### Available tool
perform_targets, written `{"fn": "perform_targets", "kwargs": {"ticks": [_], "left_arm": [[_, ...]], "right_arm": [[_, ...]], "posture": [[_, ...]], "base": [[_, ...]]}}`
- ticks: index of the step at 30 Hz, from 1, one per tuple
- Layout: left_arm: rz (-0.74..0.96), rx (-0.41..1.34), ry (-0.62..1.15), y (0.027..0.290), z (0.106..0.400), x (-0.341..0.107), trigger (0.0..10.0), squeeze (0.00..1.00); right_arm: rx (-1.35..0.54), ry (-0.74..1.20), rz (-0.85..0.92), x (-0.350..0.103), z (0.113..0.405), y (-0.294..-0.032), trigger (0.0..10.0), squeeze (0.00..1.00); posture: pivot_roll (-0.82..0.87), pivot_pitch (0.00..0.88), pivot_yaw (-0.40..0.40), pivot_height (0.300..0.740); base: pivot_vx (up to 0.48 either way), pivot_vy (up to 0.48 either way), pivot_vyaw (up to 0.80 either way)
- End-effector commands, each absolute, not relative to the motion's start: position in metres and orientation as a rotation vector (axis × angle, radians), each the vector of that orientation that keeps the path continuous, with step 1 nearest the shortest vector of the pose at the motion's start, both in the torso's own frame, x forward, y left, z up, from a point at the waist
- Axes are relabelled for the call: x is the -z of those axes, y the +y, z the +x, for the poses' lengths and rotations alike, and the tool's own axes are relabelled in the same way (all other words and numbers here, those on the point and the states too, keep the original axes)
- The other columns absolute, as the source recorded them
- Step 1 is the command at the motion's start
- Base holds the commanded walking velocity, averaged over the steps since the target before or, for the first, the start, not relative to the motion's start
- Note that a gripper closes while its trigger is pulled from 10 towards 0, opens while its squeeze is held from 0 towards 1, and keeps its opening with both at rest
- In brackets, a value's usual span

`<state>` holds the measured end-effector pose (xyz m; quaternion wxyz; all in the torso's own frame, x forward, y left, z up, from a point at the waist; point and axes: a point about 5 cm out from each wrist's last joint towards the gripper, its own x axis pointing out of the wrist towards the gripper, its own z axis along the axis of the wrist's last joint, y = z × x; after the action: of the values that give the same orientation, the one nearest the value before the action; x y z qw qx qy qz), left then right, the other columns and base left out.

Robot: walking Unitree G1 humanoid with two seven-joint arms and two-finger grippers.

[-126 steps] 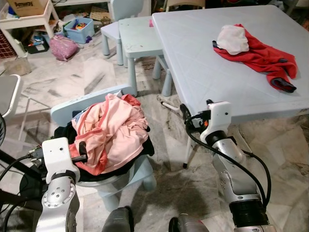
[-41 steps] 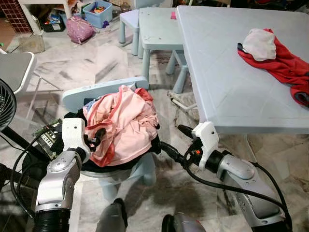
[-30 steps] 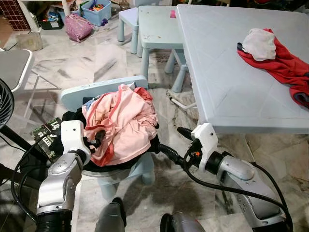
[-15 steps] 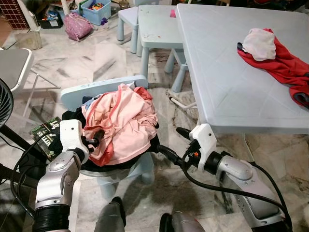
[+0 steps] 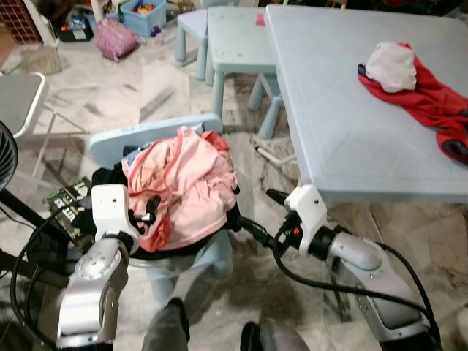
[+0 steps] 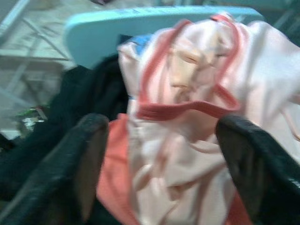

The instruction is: Hang hanger

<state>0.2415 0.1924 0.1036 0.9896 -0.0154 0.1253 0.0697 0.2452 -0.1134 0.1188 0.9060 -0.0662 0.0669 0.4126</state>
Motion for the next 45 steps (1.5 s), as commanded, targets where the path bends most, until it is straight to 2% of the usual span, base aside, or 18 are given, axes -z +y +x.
{"fn": "perform_targets", "kwargs": {"ticks": [1, 5, 11, 12, 13, 22, 31, 32, 33, 35, 37, 38, 39, 40, 41, 45], "left_arm": [[-0.01, -0.179, 0.233, 0.196, 0.236, -0.107, 10.0, 1.0], [-0.016, -0.248, 0.274, 0.211, 0.231, -0.099, 10.0, 1.0], [-0.109, -0.18, 0.352, 0.216, 0.237, -0.088, 10.0, 1.0], [-0.109, -0.161, 0.353, 0.214, 0.238, -0.088, 10.0, 0.65], [-0.113, -0.13, 0.365, 0.212, 0.239, -0.088, 10.0, 0.0], [-0.146, -0.018, 0.384, 0.204, 0.249, -0.086, 10.0, 0.0], [-0.125, -0.003, 0.394, 0.208, 0.256, -0.083, 10.0, 0.0], [-0.125, -0.003, 0.391, 0.209, 0.257, -0.083, 9.0, 0.0], [-0.121, 0.0, 0.391, 0.209, 0.257, -0.083, 4.3, 0.0], [-0.102, 0.002, 0.387, 0.212, 0.258, -0.082, 2.6, 0.0], [-0.098, -0.002, 0.386, 0.214, 0.259, -0.082, 2.5, 0.0], [-0.097, -0.003, 0.386, 0.214, 0.259, -0.082, 2.5, 0.0], [-0.094, -0.003, 0.385, 0.215, 0.26, -0.082, 4.7, 0.0], [-0.092, -0.004, 0.386, 0.216, 0.261, -0.082, 8.8, 0.0], [-0.09, -0.004, 0.387, 0.217, 0.262, -0.082, 10.0, 0.0], [-0.083, -0.014, 0.387, 0.219, 0.263, -0.081, 10.0, 0.0]], "right_arm": [[-0.853, 0.149, -0.147, -0.116, 0.246, -0.114, 10.0, 0.0], [-0.849, 0.146, -0.146, -0.116, 0.247, -0.114, 10.0, 0.0], [-0.854, 0.147, -0.149, -0.115, 0.246, -0.112, 10.0, 0.0], [-0.854, 0.146, -0.15, -0.115, 0.246, -0.112, 10.0, 0.0], [-0.854, 0.146, -0.151, -0.115, 0.246, -0.112, 10.0, 0.0], [-0.853, 0.144, -0.16, -0.115, 0.246, -0.112, 10.0, 0.0], [-0.847, 0.143, -0.163, -0.115, 0.247, -0.112, 10.0, 0.0], [-0.846, 0.143, -0.163, -0.115, 0.247, -0.112, 10.0, 0.0], [-0.845, 0.142, -0.164, -0.115, 0.247, -0.112, 10.0, 0.0], [-0.843, 0.14, -0.165, -0.115, 0.247, -0.112, 10.0, 0.0], [-0.842, 0.138, -0.166, -0.115, 0.247, -0.112, 10.0, 0.0], [-0.842, 0.138, -0.166, -0.115, 0.247, -0.112, 10.0, 0.0], [-0.842, 0.137, -0.167, -0.115, 0.248, -0.112, 10.0, 0.0], [-0.842, 0.136, -0.167, -0.115, 0.248, -0.112, 10.0, 0.0], [-0.843, 0.135, -0.168, -0.116, 0.247, -0.111, 10.0, 0.0], [-0.846, 0.133, -0.175, -0.116, 0.247, -0.111, 10.0, 0.0]], "posture": [[-0.02, 0.157, -0.094, 0.74], [-0.01, 0.159, -0.094, 0.74], [-0.01, 0.161, -0.096, 0.74], [-0.01, 0.161, -0.096, 0.74], [-0.01, 0.161, -0.096, 0.74], [-0.02, 0.161, -0.094, 0.74], [-0.02, 0.164, -0.096, 0.74], [-0.02, 0.164, -0.095, 0.74], [-0.02, 0.164, -0.095, 0.74], [-0.02, 0.164, -0.095, 0.74], [-0.02, 0.166, -0.095, 0.74], [-0.02, 0.166, -0.095, 0.74], [-0.02, 0.166, -0.096, 0.74], [-0.02, 0.166, -0.096, 0.74], [-0.02, 0.166, -0.096, 0.74], [-0.02, 0.166, -0.096, 0.74]], "base": [[0.0, 0.0, 0.0], [0.0, 0.0, 0.0], [0.0, 0.0, 0.0], [0.0, 0.0, 0.0], [0.0, 0.0, 0.0], [0.0, 0.0, 0.0], [0.0, 0.0, 0.0], [0.0, 0.0, 0.0], [0.0, 0.0, 0.0], [0.0, 0.0, 0.0], [0.0, 0.0, 0.0], [0.0, 0.0, 0.0], [0.0, 0.0, 0.0], [0.0, 0.0, 0.0], [0.0, 0.0, 0.0], [0.0, 0.0, 0.0]]}}
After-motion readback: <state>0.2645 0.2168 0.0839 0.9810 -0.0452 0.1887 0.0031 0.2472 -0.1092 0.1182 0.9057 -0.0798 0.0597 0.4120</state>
